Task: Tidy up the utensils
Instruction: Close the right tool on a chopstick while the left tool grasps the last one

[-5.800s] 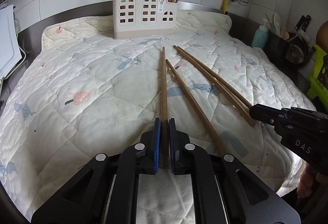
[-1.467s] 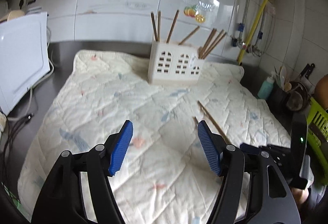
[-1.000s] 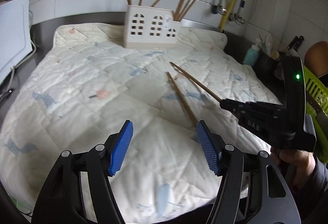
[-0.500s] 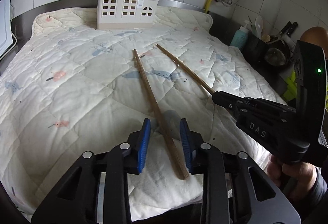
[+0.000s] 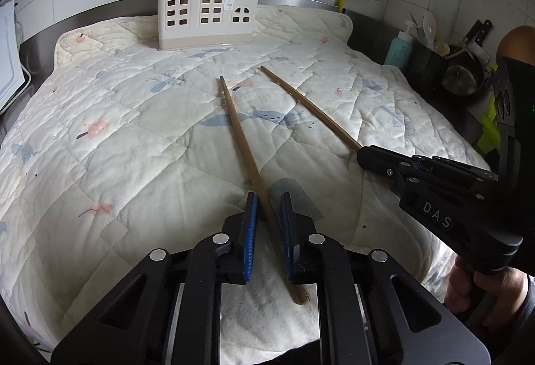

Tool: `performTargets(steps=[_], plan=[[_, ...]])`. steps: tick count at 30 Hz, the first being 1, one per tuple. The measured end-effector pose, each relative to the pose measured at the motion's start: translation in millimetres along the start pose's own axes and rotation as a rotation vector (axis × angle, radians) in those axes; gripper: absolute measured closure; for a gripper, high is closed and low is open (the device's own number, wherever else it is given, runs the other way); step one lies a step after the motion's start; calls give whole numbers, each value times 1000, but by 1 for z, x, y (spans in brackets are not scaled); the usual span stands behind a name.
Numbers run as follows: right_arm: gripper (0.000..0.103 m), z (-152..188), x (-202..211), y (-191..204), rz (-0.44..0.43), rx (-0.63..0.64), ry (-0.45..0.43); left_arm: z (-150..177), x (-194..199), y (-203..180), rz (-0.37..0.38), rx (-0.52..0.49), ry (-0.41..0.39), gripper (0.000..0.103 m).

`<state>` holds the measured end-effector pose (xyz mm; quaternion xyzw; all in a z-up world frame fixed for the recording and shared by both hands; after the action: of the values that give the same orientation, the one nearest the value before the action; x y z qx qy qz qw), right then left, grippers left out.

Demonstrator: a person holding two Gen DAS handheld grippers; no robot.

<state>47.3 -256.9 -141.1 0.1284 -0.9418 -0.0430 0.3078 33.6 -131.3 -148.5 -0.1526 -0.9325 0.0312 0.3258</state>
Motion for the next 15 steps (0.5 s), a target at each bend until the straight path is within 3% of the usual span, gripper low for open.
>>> performTargets(steps=[3,15], plan=[[96,-4,6,2,3,7,-15,-4,5,6,-7,-21,-10,97],[96,-33,31,15,9,44,-83,4,4,18,38,38,-16,93]])
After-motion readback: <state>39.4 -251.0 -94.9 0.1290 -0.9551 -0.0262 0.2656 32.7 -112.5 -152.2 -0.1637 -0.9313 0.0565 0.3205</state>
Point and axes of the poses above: each gripper's, at about its wrist camera, not at the fingertips, and x roughly against the way its jaws point, y to its left, z to its underside, the point moved 7 cm from there along -x, roughly the way its jaws point, and after that the axes turned 7 degrees about -y, right-handed, at the moved point
